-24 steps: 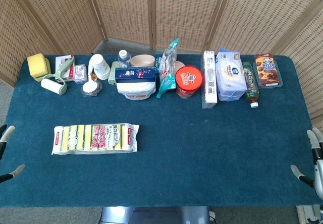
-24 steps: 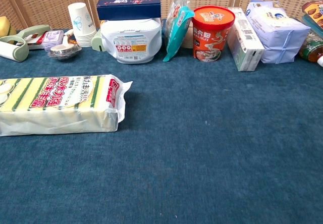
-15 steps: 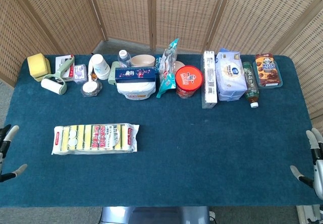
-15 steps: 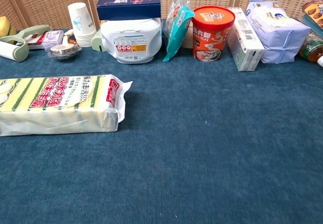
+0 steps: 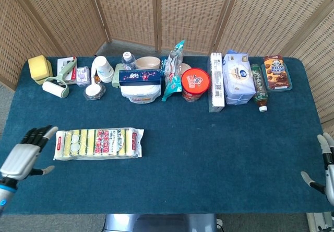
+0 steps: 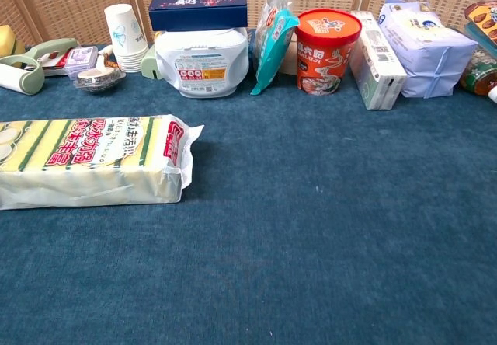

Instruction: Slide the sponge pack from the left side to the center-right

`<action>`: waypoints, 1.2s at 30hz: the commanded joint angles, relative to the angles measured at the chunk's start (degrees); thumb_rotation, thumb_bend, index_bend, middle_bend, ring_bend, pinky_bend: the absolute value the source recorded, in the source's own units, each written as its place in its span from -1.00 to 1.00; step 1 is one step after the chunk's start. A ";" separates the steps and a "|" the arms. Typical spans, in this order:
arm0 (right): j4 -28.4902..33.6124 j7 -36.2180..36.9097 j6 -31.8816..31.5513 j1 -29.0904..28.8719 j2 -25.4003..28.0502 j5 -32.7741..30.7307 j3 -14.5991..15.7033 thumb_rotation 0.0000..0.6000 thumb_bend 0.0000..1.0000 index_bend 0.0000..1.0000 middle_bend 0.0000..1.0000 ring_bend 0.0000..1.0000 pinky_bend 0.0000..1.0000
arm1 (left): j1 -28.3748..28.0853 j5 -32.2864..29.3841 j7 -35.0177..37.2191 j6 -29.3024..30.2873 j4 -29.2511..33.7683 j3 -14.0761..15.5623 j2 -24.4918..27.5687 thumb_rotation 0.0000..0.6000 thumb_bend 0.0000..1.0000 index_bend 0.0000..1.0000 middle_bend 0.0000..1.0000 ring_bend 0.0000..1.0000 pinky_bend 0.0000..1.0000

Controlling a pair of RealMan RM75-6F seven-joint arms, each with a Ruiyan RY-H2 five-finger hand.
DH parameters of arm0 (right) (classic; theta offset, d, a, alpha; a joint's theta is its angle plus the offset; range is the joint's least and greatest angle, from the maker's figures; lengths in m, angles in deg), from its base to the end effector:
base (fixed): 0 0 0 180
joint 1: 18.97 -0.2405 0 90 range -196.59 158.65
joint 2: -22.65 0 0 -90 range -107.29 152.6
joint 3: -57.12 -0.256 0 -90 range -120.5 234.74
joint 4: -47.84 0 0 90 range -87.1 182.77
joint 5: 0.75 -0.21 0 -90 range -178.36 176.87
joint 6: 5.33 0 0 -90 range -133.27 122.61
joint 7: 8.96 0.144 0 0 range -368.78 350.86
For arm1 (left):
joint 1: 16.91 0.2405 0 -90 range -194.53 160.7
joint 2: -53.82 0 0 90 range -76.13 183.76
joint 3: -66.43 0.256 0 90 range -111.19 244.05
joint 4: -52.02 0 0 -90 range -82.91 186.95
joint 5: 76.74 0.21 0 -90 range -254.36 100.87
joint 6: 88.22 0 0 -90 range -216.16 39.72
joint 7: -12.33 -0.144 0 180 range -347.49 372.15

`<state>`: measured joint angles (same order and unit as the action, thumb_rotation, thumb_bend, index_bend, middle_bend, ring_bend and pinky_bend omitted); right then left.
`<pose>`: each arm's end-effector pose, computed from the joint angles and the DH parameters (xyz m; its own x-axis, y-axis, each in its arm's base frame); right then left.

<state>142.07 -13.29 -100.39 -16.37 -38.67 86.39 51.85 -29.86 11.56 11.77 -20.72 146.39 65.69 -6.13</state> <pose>-0.3130 -0.1467 0.1990 0.4855 0.1534 0.8607 -0.8742 0.0961 0.4760 -0.3000 0.2089 0.1330 0.4743 0.2715 0.8375 0.8799 -0.1766 -0.4410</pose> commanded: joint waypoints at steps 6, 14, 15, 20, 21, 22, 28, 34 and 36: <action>-0.04 0.29 0.96 -0.30 0.15 -0.78 -0.22 1.00 -1.00 -1.00 -1.00 -1.00 -1.00 | -9.84 -15.20 -16.08 -13.73 0.17 -3.86 -6.86 1.00 -1.00 -1.00 -1.00 -1.00 -1.00; -0.07 1.15 1.04 -0.25 0.40 -1.03 -0.36 1.00 -1.00 -1.00 -1.00 -1.00 -1.00 | -12.86 -22.50 -23.23 -15.64 0.12 -4.11 -9.65 1.00 -1.00 -1.00 -1.00 -1.00 -1.00; -0.03 1.34 1.13 -0.26 0.49 -1.03 -0.34 1.00 -1.00 -1.00 -1.00 -1.00 -1.00 | -13.40 -23.77 -24.30 -15.88 0.08 -4.14 -10.08 1.00 -1.00 -1.00 -1.00 -1.00 -1.00; 0.20 2.27 1.23 -0.18 0.88 -0.79 -0.15 1.00 -1.00 -1.00 -1.00 -1.00 -1.00 | -14.50 -27.36 -26.94 -13.69 0.07 -4.66 -12.43 1.00 -1.00 -0.99 -0.86 -0.79 -0.67; 0.22 2.37 1.28 -0.18 0.92 -0.80 -0.14 1.00 -1.00 -1.00 -1.00 -1.00 -1.00 | -14.28 -27.35 -27.18 -12.26 -0.19 -4.80 -13.15 1.00 -1.00 -0.93 -0.66 -0.57 -0.40; 0.24 2.45 1.34 -0.20 0.96 -0.79 -0.12 1.00 -1.00 -1.00 -1.00 -1.00 -1.00 | -14.10 -27.29 -27.43 -11.27 -0.46 -4.72 -13.76 1.00 -1.00 -0.86 -0.51 -0.41 -0.22; 0.43 3.50 2.08 -0.39 1.45 -0.10 0.41 1.00 -1.00 -1.00 -1.00 -1.00 -1.00 | -13.65 -24.16 -25.94 -8.37 -1.40 -3.75 -15.12 1.00 -1.00 -0.16 0.19 0.18 0.31; -0.30 3.68 3.37 -1.07 2.42 2.75 1.91 1.00 -1.00 -1.00 -1.00 -1.00 -1.00 | -13.29 -12.66 -17.11 -4.86 0.93 -3.11 -13.14 1.00 -0.98 -0.16 0.19 0.18 0.31; -0.14 3.80 4.11 -1.41 2.84 3.74 2.54 1.00 -1.00 -1.00 -1.00 -1.00 -1.00 | -13.58 -9.31 -15.48 -3.84 2.95 -3.00 -11.79 1.00 -0.98 -0.16 0.19 0.18 0.31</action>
<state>141.86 -9.56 -96.74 -17.52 -36.15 89.60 53.98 -43.35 -2.71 -7.32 -26.67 146.88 62.29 -19.74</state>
